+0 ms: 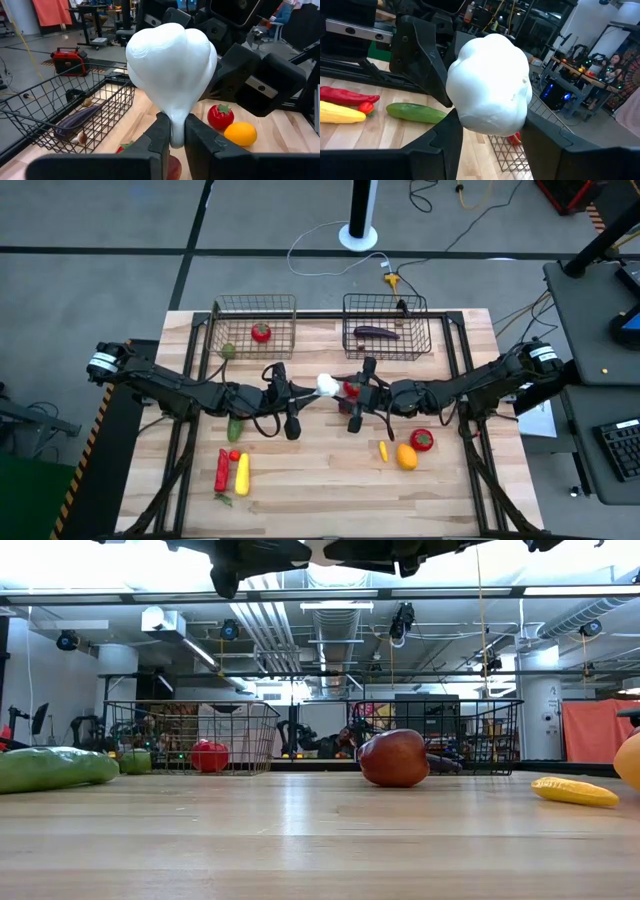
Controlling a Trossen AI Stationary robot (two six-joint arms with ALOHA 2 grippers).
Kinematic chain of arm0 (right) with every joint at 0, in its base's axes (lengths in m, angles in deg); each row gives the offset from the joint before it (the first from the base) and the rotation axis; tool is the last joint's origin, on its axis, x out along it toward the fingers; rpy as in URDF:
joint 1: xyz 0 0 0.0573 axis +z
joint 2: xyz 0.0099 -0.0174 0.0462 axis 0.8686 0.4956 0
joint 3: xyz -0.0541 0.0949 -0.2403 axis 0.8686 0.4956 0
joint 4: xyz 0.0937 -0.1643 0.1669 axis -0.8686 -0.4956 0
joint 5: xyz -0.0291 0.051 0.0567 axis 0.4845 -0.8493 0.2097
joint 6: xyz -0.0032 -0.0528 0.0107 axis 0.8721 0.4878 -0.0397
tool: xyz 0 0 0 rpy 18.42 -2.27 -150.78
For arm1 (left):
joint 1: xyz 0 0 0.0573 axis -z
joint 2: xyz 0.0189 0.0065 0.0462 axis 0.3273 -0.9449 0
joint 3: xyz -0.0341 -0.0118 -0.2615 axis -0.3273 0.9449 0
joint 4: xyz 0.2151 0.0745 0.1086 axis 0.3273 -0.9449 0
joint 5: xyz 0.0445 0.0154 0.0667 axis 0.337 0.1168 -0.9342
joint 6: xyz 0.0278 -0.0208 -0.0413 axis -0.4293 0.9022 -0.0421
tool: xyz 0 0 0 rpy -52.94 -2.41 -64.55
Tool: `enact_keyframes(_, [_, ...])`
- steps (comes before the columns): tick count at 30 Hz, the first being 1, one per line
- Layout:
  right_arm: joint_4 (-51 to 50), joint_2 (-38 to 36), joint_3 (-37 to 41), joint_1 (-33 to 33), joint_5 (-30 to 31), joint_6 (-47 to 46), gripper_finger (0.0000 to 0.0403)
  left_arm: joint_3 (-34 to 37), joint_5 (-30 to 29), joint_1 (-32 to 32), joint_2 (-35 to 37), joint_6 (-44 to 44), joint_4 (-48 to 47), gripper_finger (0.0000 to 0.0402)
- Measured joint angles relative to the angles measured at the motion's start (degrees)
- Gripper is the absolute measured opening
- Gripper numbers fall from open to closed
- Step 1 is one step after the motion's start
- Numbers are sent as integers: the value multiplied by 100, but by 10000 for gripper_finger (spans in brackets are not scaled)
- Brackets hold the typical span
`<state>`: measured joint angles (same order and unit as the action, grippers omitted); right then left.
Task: Sort produce into baskets
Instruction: Put the onion into the right wire basket
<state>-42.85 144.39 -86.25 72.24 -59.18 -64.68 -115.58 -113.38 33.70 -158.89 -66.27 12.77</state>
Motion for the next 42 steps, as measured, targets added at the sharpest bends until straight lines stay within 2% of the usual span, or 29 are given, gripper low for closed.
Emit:
enact_keyframes(6, [1, -57, 0, 2, 42, -155, 164, 4, -76, 0, 0, 16, -142, 101])
enact_keyframes(8, [-11, -94, 0, 2, 242, -246, 164, 4, -237, 0, 0, 61, -317, 127])
enact_keyframes(10, [-16, -167, 0, -13, 791, -389, 164, 4, -400, 0, 0, 127, -536, 150])
enact_keyframes(12, [-203, -274, -9, -91, 1633, -525, 164, 4, -442, 0, 0, 267, -788, 168])
enact_keyframes(14, [-1042, -443, -182, -268, 2437, -779, 164, 4, -442, 0, 0, 508, -1070, 182])
enact_keyframes(16, [-2426, -604, -567, -569, 2737, -1393, 164, 4, -442, 0, 0, 807, -1343, 191])
enact_keyframes(18, [-4121, -669, -1087, -995, 2547, -2435, 164, 4, -442, 0, 0, 1075, -1599, 195])
enact_keyframes(21, [-6362, -542, -1883, -1766, 1857, -3768, 164, 4, -439, 0, 0, 1390, -1807, 196])
enact_keyframes(23, [-7458, -368, -2296, -2312, 1360, -4258, 164, 4, -438, 0, 0, 1479, -1875, 196])
enact_keyframes(26, [-8480, -77, -2684, -3112, 542, -4500, 164, 4, -434, 0, 0, 1560, -1855, 196])
enact_keyframes(31, [-9114, 407, -2815, -4138, -373, -4327, 164, 4, -425, 0, 0, 1584, -1858, 196])
enact_keyframes(35, [-9177, 745, -2756, -4667, -875, -4109, 164, 4, -421, 13, 0, 1606, -1865, 196])
enact_keyframes(42, [-9174, 1269, -2752, -4960, -1093, -3783, 189, 4, -401, 76, 0, 1686, -1984, 196])
